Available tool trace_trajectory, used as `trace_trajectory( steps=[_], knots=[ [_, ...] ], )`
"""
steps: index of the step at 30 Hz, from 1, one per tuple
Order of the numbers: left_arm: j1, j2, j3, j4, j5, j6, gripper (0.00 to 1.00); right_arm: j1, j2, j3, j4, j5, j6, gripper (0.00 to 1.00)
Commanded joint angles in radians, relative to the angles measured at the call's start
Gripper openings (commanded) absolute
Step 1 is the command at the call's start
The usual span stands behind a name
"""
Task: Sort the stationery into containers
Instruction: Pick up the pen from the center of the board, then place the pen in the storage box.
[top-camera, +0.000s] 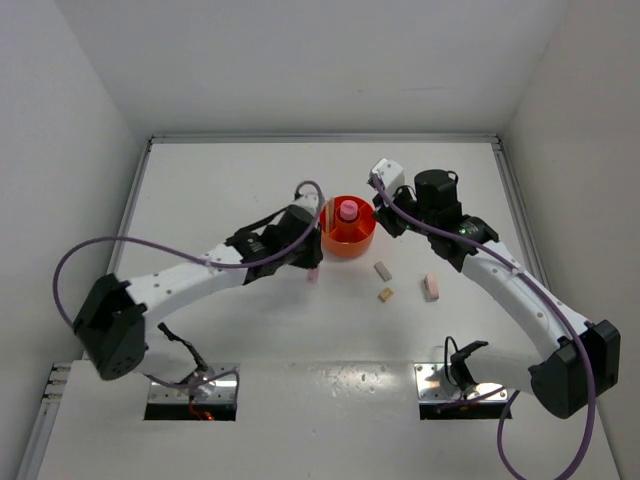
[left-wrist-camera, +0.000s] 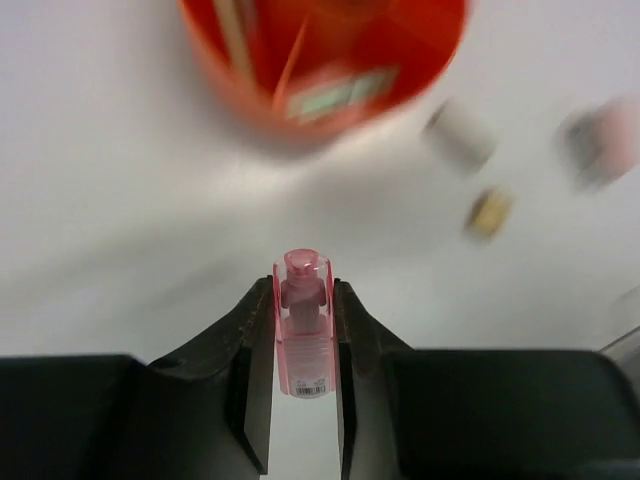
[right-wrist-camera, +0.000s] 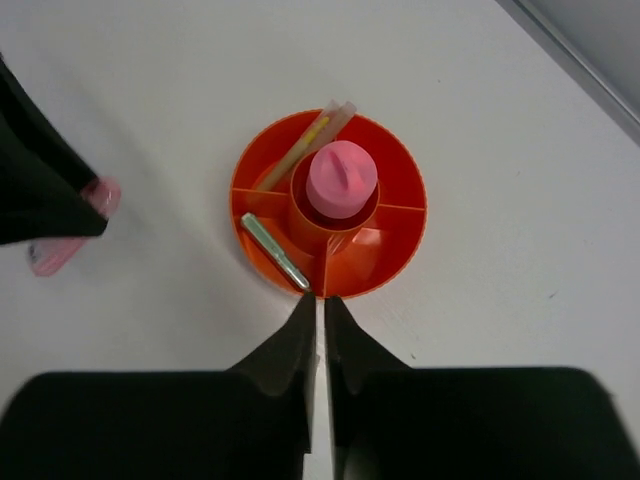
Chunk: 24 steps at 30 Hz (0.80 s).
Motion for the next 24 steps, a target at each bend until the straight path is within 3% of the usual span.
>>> trace_trajectory(
  steps=[1,6,11,24],
  knots=[
    [-0.022,-0.109,-0.056,0.416,-0.184,-0.191,0.0,-0.002,0.014,0.016,0.037,0.018,0.002,0.0],
    [-0.081,-0.047,-0.083,0.687,-0.517,-0.218,0.0,-0.002,0.014,-0.013,0.077,0.076,0.025,0.0],
    [-0.134,0.062,-0.123,1.073,-0.692,-0.172,0.0,-0.002,0.005,-0.022,0.088,0.086,0.035,0.0],
    [-0.154,0.274,-0.044,1.196,-0.745,-0.073,0.0,-0.002,-0.004,-0.022,0.097,0.086,0.035,0.0]
  ],
)
